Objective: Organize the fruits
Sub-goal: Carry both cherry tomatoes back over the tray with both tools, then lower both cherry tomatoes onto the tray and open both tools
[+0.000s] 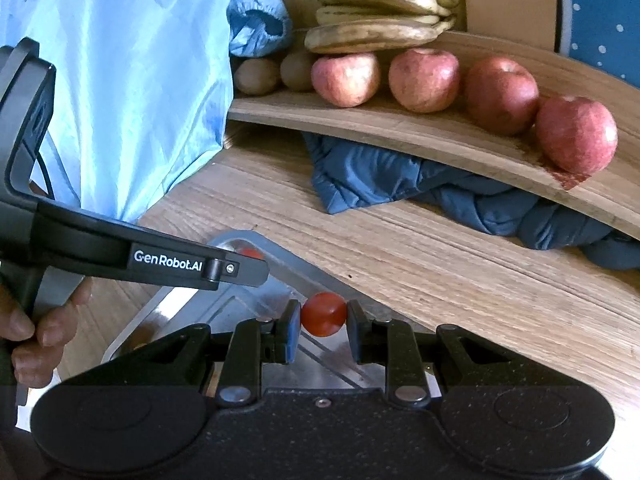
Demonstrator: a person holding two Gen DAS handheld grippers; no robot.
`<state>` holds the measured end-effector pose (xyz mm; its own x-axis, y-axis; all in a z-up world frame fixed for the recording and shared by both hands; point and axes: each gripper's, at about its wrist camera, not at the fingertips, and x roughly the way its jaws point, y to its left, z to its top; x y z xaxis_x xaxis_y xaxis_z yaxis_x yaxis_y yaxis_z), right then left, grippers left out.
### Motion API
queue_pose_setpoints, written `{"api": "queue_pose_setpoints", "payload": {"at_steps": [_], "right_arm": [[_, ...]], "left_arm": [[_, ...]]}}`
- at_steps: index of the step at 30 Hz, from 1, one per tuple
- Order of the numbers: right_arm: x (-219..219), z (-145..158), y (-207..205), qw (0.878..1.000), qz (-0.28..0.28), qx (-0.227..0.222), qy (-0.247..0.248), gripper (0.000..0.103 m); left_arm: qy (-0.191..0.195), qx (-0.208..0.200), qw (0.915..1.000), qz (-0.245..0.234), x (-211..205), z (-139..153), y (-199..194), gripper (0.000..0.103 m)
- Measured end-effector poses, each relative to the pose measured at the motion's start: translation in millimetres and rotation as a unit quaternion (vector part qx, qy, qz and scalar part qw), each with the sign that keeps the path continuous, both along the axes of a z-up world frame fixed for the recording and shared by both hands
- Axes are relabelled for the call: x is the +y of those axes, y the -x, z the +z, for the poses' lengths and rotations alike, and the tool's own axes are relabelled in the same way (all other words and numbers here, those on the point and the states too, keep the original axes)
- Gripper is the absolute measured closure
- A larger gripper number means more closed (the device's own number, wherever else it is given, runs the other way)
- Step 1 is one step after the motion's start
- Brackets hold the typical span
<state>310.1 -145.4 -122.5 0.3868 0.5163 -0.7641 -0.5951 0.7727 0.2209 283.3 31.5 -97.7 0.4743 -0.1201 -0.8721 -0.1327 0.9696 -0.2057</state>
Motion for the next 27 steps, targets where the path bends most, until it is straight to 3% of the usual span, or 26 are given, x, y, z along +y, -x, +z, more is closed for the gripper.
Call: {"api": "queue_pose_setpoints", "payload": {"at_steps": [10, 27], "right_arm": [[11, -9, 4, 1.0, 0.025, 0.018, 0.006, 0.077], [17, -17, 0, 0.999, 0.004, 0.028, 0.022, 0.077]], "left_arm": [[-0.005, 0.019, 0.9998, -0.002, 4, -7, 2, 0.079], [-0.01, 0.03, 0.9993, -0.021, 8, -16, -6, 0.079]]}}
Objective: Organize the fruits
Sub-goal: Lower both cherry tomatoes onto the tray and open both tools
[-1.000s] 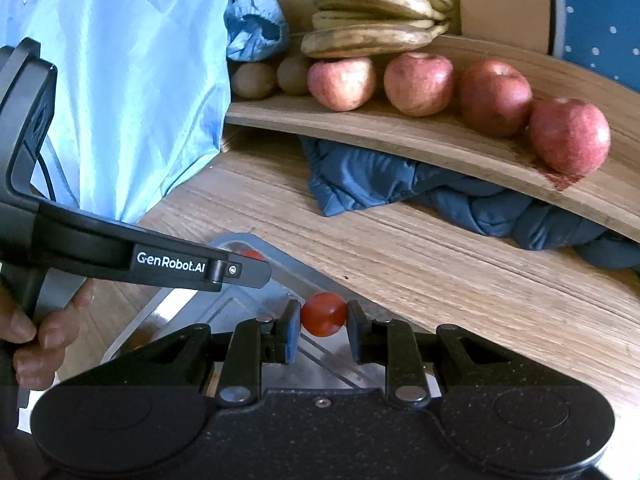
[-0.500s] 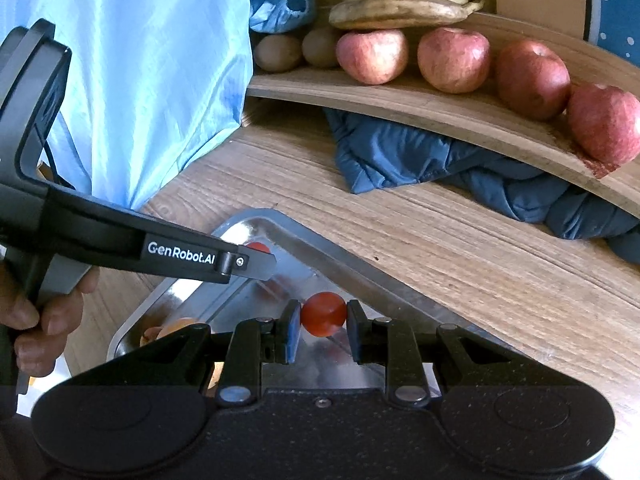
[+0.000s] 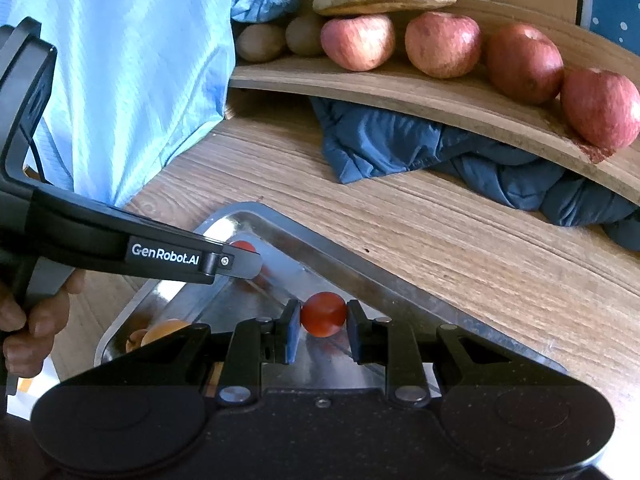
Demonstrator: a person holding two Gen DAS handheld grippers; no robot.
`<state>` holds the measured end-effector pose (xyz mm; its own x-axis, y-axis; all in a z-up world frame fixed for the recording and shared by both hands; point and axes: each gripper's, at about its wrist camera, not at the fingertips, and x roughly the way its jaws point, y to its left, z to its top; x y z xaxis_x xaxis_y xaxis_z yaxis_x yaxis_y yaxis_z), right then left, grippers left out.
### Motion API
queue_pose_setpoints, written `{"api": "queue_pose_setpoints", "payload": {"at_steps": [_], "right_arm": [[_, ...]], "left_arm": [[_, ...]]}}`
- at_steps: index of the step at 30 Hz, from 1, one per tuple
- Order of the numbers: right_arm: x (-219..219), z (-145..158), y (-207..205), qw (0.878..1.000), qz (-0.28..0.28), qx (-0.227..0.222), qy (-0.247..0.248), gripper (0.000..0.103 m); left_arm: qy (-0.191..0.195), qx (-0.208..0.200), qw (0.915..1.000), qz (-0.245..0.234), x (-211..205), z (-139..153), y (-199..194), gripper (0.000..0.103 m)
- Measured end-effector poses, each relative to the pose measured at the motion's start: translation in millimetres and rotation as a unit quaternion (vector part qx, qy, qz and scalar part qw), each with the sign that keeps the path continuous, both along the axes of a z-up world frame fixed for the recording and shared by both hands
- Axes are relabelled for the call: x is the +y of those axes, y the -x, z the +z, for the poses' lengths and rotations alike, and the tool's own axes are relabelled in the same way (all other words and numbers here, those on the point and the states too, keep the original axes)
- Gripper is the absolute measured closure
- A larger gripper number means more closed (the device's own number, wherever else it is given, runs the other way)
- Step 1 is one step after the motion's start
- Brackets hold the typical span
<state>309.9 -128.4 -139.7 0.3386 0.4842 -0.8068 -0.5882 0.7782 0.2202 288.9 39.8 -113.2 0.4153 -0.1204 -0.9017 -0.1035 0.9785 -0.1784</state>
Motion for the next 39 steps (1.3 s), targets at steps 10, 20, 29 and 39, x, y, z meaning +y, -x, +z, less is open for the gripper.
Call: {"api": "queue_pose_setpoints", "payload": {"at_steps": [10, 20, 29, 39], "right_arm": [[1.5, -2.0, -1.4, 1.0, -0.026, -0.008, -0.006, 0.077], [-0.3, -1.7, 1.9, 1.0, -0.03, -0.004, -0.003, 0.077], [-0.8, -3.7, 2.4, 1.0, -0.03, 0.003, 0.005, 0.075], [-2.2, -1.5, 5.7, 0.999, -0.046, -0.002, 0.002, 0.055]], "left_arm": [[-0.007, -0.009, 0.9997, -0.021, -0.5, -1.0, -7.7, 0.079], [-0.006, -0.004, 0.9996, -0.026, -1.7, -4.6, -4.4, 0.079], [-0.001, -0.002, 0.9998, -0.021, 1.1, -6.3, -0.5, 0.079], [-0.004, -0.007, 0.9995, -0.031, 1.5, -3.0, -0.7, 0.058]]}}
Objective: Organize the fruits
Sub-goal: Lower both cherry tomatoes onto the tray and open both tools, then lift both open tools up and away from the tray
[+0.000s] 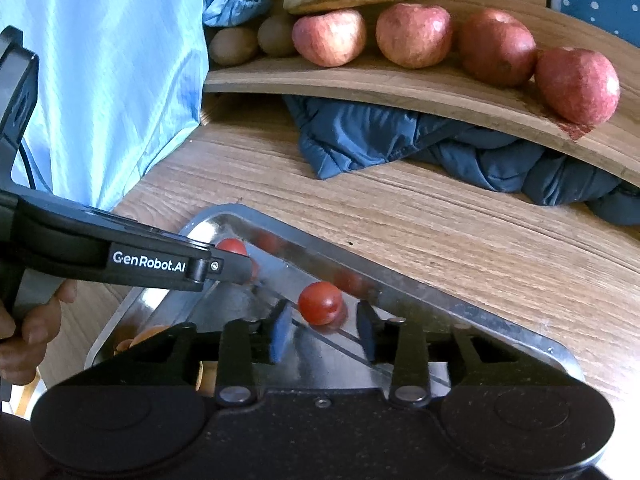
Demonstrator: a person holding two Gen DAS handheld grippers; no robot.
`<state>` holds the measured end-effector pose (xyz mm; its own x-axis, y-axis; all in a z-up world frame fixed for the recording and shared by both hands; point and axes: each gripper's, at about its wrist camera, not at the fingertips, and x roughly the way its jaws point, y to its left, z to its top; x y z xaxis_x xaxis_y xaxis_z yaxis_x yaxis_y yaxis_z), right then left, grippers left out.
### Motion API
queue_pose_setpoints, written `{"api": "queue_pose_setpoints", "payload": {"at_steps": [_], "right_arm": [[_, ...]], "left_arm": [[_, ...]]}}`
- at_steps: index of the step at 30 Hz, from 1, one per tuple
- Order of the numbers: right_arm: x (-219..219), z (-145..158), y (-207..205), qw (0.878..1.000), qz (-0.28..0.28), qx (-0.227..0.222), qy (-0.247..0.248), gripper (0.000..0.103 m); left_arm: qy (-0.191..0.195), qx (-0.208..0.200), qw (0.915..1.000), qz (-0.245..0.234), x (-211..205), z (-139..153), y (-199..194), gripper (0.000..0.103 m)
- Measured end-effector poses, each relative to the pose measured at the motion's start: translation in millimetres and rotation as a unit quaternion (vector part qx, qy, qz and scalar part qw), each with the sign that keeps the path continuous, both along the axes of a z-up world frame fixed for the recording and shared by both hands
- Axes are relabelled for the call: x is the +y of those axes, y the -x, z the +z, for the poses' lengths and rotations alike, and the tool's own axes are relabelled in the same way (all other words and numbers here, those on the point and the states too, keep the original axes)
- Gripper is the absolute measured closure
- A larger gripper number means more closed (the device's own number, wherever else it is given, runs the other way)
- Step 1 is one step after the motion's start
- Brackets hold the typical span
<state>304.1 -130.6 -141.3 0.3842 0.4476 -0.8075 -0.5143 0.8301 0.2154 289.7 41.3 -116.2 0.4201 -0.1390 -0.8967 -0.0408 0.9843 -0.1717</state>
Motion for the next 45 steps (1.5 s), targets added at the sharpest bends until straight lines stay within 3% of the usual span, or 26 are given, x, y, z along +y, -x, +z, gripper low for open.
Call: {"api": "queue_pose_setpoints", "payload": {"at_steps": [9, 24, 45], "right_arm": [[-16, 6, 6, 0.999, -0.038, -0.006, -0.005, 0.03], [-66, 30, 33, 0.994, -0.095, -0.042, -0.017, 0.007], [-117, 81, 79, 0.981, -0.131, -0.134, -0.059, 0.002]], "left_arm": [[-0.003, -0.014, 0.9999, -0.004, 0, 11, 0, 0.039], [-0.016, -0.058, 0.9975, 0.037, -8, 39, 27, 0.003], [-0.02, -0.102, 0.9923, 0.068, -33, 74, 92, 0.001]]}}
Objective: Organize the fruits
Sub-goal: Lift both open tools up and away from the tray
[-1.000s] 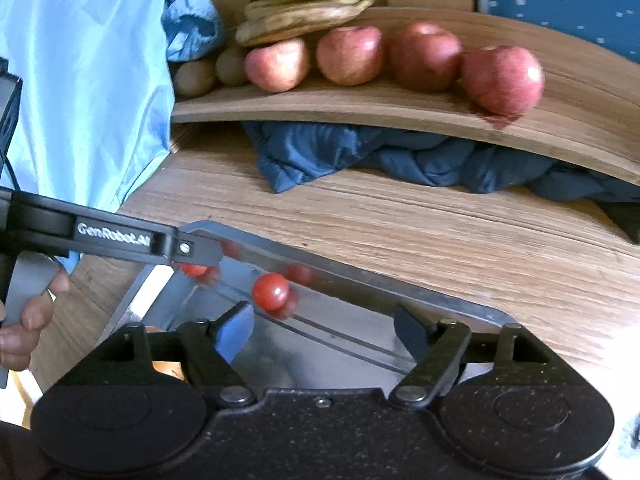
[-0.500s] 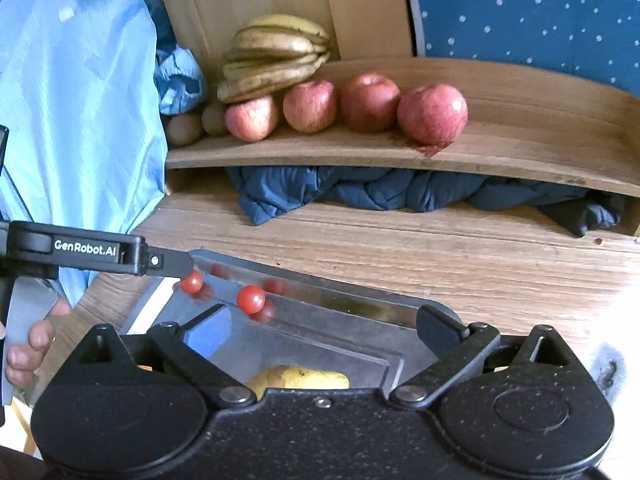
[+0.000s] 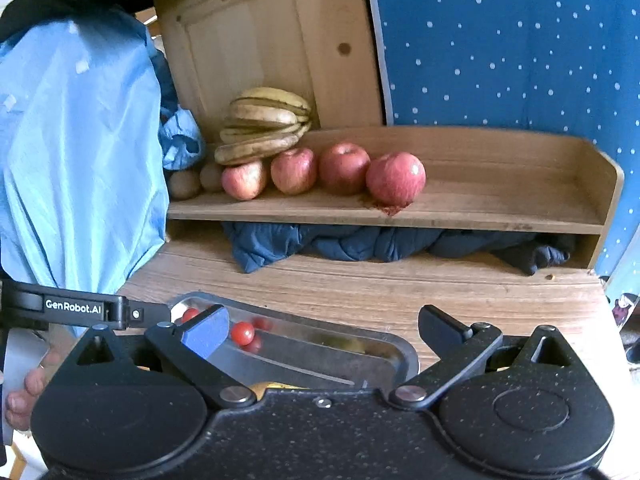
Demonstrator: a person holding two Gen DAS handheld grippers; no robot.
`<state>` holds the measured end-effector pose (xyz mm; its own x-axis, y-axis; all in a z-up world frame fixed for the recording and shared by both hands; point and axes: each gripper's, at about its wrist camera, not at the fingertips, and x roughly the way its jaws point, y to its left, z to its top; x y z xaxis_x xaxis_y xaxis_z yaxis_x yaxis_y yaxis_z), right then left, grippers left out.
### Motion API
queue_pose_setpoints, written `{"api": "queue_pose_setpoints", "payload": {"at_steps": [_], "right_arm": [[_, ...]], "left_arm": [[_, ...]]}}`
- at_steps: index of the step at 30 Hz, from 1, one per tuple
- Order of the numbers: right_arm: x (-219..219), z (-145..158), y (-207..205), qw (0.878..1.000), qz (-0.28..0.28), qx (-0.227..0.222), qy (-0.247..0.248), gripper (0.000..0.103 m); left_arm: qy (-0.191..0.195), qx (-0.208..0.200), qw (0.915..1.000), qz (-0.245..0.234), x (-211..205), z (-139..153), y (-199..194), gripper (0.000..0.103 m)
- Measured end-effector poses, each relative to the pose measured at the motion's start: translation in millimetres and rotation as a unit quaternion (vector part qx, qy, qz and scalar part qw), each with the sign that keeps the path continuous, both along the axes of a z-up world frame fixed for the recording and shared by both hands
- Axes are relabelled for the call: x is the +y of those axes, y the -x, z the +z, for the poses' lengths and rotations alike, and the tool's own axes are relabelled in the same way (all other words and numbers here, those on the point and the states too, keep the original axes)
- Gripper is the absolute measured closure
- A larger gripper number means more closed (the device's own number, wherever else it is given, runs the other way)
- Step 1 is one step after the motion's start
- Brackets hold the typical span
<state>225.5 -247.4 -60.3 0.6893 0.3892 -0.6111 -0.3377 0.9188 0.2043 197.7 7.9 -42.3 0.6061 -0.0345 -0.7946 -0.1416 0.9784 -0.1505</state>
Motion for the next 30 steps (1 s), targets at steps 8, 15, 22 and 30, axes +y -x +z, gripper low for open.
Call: {"api": "queue_pose_setpoints", "payload": {"at_steps": [8, 15, 22, 30], "right_arm": [[-7, 8, 16, 1.0, 0.012, -0.008, 0.0, 0.002], [-15, 12, 39, 1.0, 0.017, -0.015, -0.001, 0.002], [-22, 15, 64, 1.0, 0.017, -0.019, -0.008, 0.001], [-21, 22, 83, 1.0, 0.014, -0.023, -0.013, 0.001]], "left_arm": [[-0.009, -0.011, 0.9998, 0.015, -5, 9, 20, 0.001], [-0.012, -0.02, 0.9997, 0.012, -14, 12, 44, 0.001], [-0.016, -0.02, 0.9996, 0.016, -20, 17, 69, 0.001], [-0.026, -0.019, 0.9993, 0.017, -21, 23, 87, 0.001]]}}
